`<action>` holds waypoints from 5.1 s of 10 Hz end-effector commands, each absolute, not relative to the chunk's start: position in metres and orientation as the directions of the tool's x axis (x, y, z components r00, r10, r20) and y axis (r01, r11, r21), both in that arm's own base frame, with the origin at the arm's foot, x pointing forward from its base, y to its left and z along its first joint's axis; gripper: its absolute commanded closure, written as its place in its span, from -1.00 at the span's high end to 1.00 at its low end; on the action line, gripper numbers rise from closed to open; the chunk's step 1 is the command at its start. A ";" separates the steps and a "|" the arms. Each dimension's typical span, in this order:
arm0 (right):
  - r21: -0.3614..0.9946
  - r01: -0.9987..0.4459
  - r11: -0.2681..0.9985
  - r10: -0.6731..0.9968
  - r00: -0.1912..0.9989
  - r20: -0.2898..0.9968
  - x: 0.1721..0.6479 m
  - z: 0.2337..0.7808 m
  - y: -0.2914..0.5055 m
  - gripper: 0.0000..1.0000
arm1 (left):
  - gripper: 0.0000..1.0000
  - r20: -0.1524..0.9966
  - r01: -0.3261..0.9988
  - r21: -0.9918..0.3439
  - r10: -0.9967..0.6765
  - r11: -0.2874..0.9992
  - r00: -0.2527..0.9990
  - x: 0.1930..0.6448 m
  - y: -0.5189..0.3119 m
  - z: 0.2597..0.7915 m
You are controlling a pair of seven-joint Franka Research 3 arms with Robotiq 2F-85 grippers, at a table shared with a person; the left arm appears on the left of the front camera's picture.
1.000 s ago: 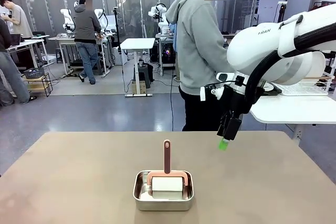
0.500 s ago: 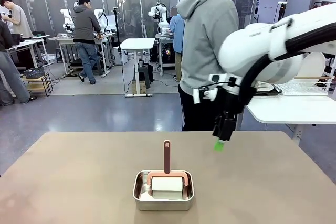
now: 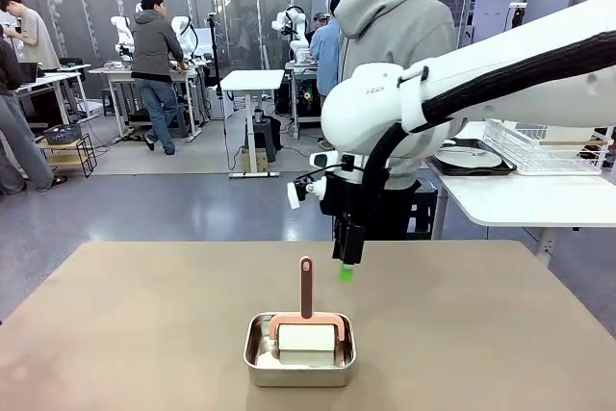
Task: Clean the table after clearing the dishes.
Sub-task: When the right (or left) Handle tray is removed, use the right hand (or left hand) to clean the right (or left) side of the table with the Lint Roller.
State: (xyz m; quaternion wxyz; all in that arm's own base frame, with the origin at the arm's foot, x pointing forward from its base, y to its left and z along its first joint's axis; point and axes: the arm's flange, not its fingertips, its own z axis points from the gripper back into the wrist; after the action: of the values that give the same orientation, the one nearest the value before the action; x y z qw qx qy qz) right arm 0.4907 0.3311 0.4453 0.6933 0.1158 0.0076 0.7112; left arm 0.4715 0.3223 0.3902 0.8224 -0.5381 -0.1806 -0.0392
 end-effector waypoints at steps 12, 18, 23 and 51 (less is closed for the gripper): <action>0.258 -0.966 -0.036 0.999 -0.043 -0.023 0.516 0.435 0.410 1.00 | 1.00 0.350 0.271 -0.861 0.115 0.431 0.929 0.466 0.322 0.392; 0.296 -0.954 -0.056 0.997 -0.069 -0.035 0.509 0.412 0.423 1.00 | 1.00 0.350 0.271 -0.861 0.115 0.431 0.929 0.466 0.322 0.392; 0.310 -0.947 -0.088 0.994 -0.103 -0.033 0.507 0.407 0.424 0.49 | 1.00 0.350 0.271 -0.861 0.115 0.431 0.929 0.466 0.322 0.392; 0.302 -0.424 0.854 0.377 0.904 0.203 0.515 0.491 0.191 -0.97 | 1.00 0.350 0.271 -0.861 0.115 0.431 0.929 0.466 0.322 0.392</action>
State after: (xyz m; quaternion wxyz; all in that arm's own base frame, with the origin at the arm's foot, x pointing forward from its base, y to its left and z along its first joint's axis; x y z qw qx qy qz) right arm 0.5088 0.1873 0.4852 0.9615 0.1781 -0.0783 0.1942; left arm 0.4714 0.3223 0.3904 0.8225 -0.5379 -0.1805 -0.0393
